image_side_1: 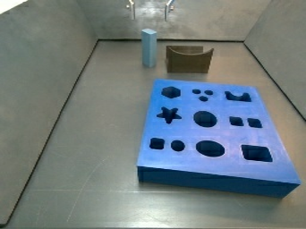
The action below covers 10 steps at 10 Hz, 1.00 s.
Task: Pick up the rectangle object. Move to above the board. Insert the rectangle object.
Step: Pick up the rectangle object.
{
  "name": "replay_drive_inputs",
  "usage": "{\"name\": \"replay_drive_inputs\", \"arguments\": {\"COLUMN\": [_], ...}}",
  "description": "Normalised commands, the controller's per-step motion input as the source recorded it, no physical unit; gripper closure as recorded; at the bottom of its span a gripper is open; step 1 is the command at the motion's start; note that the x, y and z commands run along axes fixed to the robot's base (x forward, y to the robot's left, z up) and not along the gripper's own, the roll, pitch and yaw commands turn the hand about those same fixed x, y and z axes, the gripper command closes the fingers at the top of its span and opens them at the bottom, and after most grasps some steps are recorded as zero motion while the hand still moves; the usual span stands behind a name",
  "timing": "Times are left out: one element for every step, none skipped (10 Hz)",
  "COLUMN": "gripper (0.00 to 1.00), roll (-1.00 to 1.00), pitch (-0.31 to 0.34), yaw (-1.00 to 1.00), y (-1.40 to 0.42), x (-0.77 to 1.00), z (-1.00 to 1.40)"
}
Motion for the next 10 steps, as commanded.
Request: {"name": "replay_drive_inputs", "arguments": {"gripper": [0.0, 0.0, 0.0, 0.0, 0.0, 0.0, 0.0, 0.0, 0.0, 0.0], "roll": [-0.08, 0.0, -0.04, -0.04, -0.05, -0.05, -0.13, 0.0, 0.0, -0.03], "pitch": [-0.163, 0.0, 0.0, 0.0, 0.0, 0.0, 0.0, 0.0, -0.186, -0.486], "yaw": [0.31, 0.93, 1.0, 1.0, 1.0, 1.0, 0.57, 0.0, 0.0, 0.0], "y": [-0.11, -0.19, -0.01, 0.0, 0.0, 0.0, 0.0, -0.03, -0.29, -0.26], "x": [-0.17, -0.1, 0.0, 0.0, 0.0, 0.0, -0.04, 0.0, 0.37, 0.46], "z": [-0.04, -0.17, -0.25, -0.25, -0.25, -0.25, -0.15, 0.0, -0.28, -0.58]}}
